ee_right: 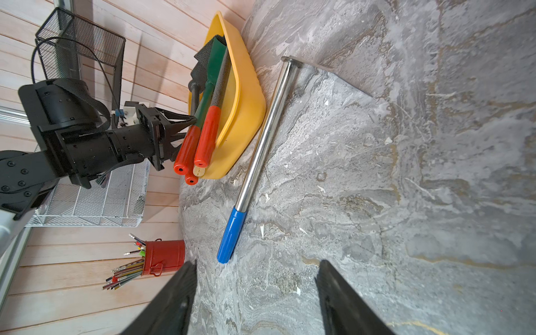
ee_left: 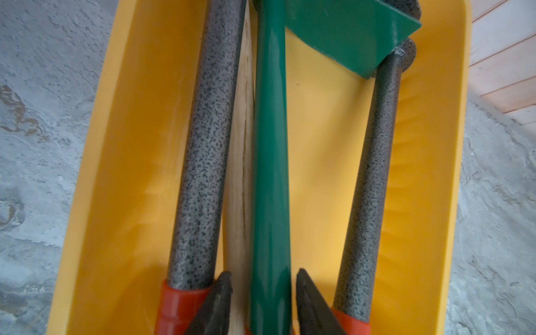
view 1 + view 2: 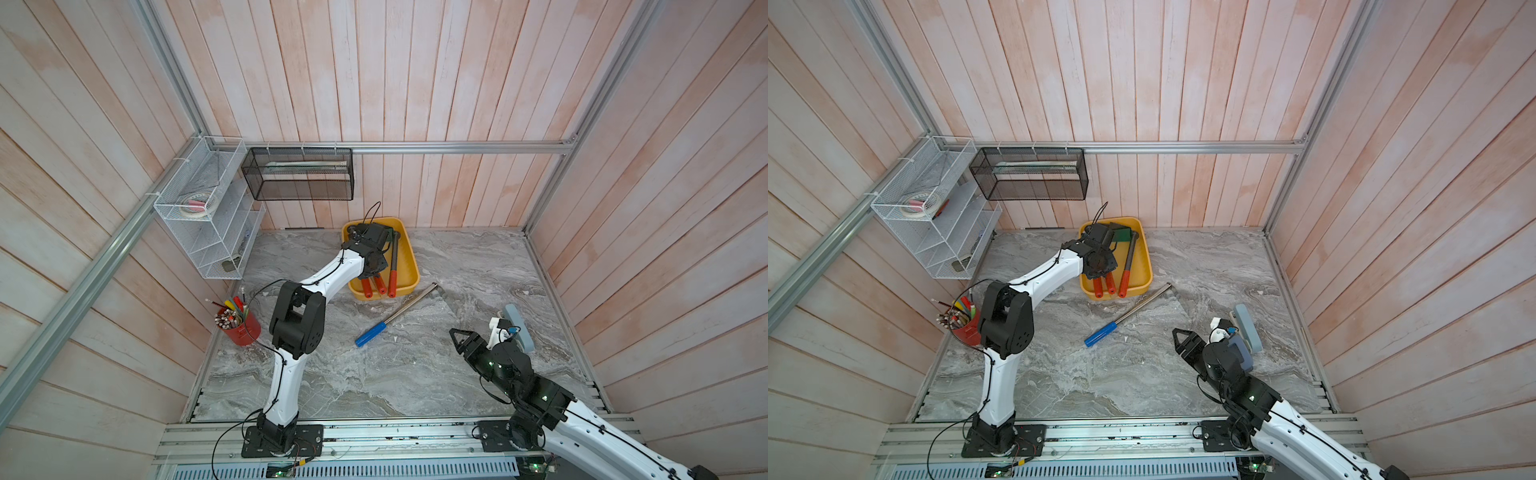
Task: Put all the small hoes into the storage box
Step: Place the hoe in the storage box.
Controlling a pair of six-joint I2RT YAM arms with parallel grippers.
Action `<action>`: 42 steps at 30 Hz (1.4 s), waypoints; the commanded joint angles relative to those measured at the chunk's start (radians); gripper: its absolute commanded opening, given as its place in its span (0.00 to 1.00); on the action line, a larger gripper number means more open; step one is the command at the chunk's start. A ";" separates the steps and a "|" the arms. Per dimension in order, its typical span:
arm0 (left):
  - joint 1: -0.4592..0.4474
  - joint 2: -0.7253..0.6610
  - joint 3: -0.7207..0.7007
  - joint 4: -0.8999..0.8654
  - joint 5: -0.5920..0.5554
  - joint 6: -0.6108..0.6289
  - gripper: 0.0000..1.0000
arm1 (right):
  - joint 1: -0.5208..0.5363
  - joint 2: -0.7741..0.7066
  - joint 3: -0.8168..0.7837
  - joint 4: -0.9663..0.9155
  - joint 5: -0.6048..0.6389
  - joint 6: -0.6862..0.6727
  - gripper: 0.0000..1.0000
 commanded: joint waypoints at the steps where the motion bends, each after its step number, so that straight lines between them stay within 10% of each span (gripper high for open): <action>1: 0.005 -0.029 -0.013 0.026 0.046 -0.026 0.40 | -0.004 -0.010 0.001 -0.016 0.000 -0.004 0.68; 42: -0.011 -0.006 0.003 0.010 0.103 -0.002 0.48 | -0.004 0.024 0.001 0.024 -0.018 -0.011 0.68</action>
